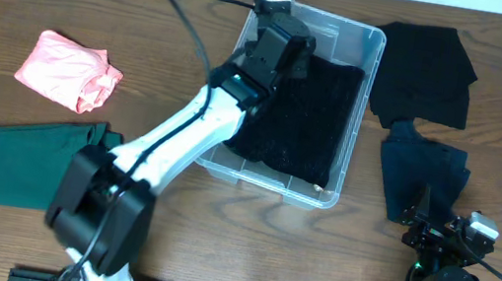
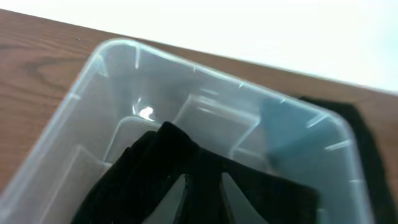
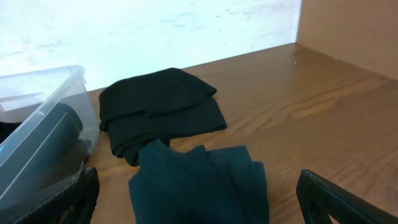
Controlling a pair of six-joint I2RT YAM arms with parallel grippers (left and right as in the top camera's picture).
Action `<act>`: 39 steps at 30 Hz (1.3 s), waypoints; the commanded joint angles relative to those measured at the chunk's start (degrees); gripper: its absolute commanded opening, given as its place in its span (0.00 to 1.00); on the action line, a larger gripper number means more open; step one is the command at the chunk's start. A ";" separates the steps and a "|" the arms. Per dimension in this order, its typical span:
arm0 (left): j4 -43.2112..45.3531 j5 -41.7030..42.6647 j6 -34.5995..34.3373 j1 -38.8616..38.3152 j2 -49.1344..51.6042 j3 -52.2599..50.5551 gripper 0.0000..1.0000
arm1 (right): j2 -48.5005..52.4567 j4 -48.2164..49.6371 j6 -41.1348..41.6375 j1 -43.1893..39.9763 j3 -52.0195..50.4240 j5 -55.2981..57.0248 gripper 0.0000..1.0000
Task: Pack container
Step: 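Press and spread the sweater flat inside the container, then release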
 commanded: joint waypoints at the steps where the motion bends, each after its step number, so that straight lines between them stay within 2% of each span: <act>1: 2.01 -0.26 4.85 1.29 7.23 -0.09 0.16 | -0.22 -0.07 0.57 -0.26 -0.20 0.00 0.99; 11: 6.71 -0.28 6.54 1.73 16.68 -0.09 0.15 | -0.22 -0.07 0.59 -0.26 -0.20 0.00 0.99; 16: 6.64 -0.26 6.99 1.66 15.96 -0.07 0.15 | -0.22 -0.07 0.57 -0.26 -0.20 0.00 0.99; 20: 4.59 -0.22 6.95 1.53 11.15 0.70 0.15 | -0.22 -0.07 0.59 -0.26 -0.20 0.00 0.99; 31: -24.63 1.49 6.88 0.90 -7.41 4.00 0.15 | -0.22 -0.07 0.59 -0.26 -0.20 0.00 0.99; 36: -35.23 1.73 8.04 0.90 -8.41 3.98 0.15 | -0.22 -0.07 0.59 -0.26 -0.20 0.00 0.99; 39: -37.53 3.85 8.04 0.90 -7.72 3.98 0.14 | -0.22 -0.07 0.59 -0.26 -0.20 0.00 0.99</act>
